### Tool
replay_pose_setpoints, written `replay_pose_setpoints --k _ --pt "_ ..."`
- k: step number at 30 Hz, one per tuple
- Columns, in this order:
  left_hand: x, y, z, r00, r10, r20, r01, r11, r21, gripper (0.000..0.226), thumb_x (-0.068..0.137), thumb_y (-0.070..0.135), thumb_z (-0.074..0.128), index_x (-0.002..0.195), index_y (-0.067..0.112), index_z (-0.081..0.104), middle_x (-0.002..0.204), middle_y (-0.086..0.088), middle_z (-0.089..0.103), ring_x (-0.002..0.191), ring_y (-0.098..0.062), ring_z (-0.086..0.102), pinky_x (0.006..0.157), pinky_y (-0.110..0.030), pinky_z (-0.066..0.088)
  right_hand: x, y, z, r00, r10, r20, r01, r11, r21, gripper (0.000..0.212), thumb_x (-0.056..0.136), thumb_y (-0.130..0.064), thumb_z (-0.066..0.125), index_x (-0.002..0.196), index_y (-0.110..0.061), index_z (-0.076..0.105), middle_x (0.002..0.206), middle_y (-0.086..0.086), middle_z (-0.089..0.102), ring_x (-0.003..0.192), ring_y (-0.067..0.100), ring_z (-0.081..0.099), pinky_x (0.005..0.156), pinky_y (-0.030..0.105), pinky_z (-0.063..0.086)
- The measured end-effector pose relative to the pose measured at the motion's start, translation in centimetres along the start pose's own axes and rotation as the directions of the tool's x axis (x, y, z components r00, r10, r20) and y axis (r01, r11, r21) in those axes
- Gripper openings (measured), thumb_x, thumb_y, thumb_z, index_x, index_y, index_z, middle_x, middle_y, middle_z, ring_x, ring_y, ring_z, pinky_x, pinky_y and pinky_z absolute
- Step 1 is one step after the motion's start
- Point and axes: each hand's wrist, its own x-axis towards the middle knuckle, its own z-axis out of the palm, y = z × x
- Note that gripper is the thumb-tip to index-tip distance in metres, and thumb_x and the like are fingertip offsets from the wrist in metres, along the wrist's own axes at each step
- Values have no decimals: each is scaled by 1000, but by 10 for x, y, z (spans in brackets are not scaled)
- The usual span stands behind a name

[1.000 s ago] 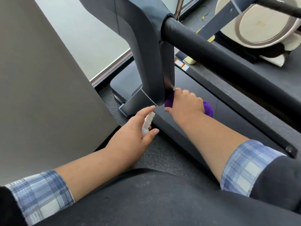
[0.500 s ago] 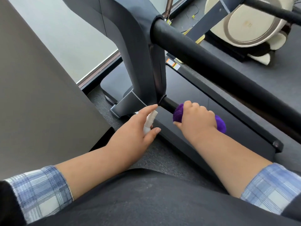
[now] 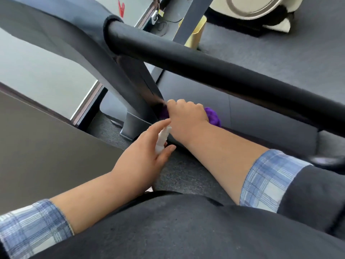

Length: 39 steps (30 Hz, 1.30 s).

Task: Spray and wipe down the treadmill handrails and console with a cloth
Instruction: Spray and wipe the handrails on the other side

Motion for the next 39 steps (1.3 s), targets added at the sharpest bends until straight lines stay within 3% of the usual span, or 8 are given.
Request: replay_pose_setpoints --k 5,8,11,21,25,31,36,39 --pt "6 22 16 995 73 67 -72 997 -17 57 88 47 59 134 58 26 116 58 34 106 36 33 85 5 28 -24 29 -5 998 50 26 -51 998 31 38 87 -40 55 117 -18 49 114 8 60 103 32 62 74 41 33" --pt "3 30 27 992 80 102 -78 997 -21 58 87 52 57 134 62 26 115 61 35 104 32 40 80 -2 35 -49 53 -4 996 89 5 -89 996 2 63 81 -67 60 121 -20 50 111 6 62 99 31 62 72 41 34" --pt "-2 41 40 990 79 120 -76 997 -27 57 86 55 56 125 77 22 112 47 50 100 23 50 76 -9 37 -79 78 0 991 131 -12 -131 989 -63 81 71 -77 67 128 -23 48 112 5 62 101 31 62 75 42 40" --pt "-14 80 84 973 170 158 -173 985 6 60 86 53 58 136 62 27 110 18 62 100 16 51 79 -14 38 -161 157 -25 966 238 102 -225 966 -125 84 78 -54 77 144 -34 29 121 6 56 109 34 57 85 46 41" --pt "-19 91 92 970 191 147 -193 981 -1 60 86 55 58 137 59 28 105 29 58 98 25 49 78 -10 38 -169 157 -46 946 257 199 -218 955 -199 85 82 -33 76 151 -31 27 131 9 51 120 36 49 90 47 38" --pt "-21 106 97 972 185 146 -186 983 -8 58 85 59 55 130 73 20 104 35 57 92 8 58 72 -21 44 -177 160 -72 902 271 337 -138 919 -369 73 75 -32 80 138 -27 46 127 6 51 123 34 44 94 48 42" --pt "-20 110 103 973 190 130 -189 982 -19 59 85 58 57 130 73 22 92 28 61 90 6 59 73 -18 43 -188 174 -66 938 177 298 -24 891 -453 78 85 -44 70 151 -28 31 132 4 52 124 29 48 82 40 29" --pt "-20 112 104 973 190 132 -189 982 -24 58 86 59 56 130 73 21 93 24 62 89 6 60 72 -20 44 -190 173 -56 905 296 306 -150 895 -421 99 89 -50 67 160 -25 3 144 19 41 129 42 45 100 52 35"
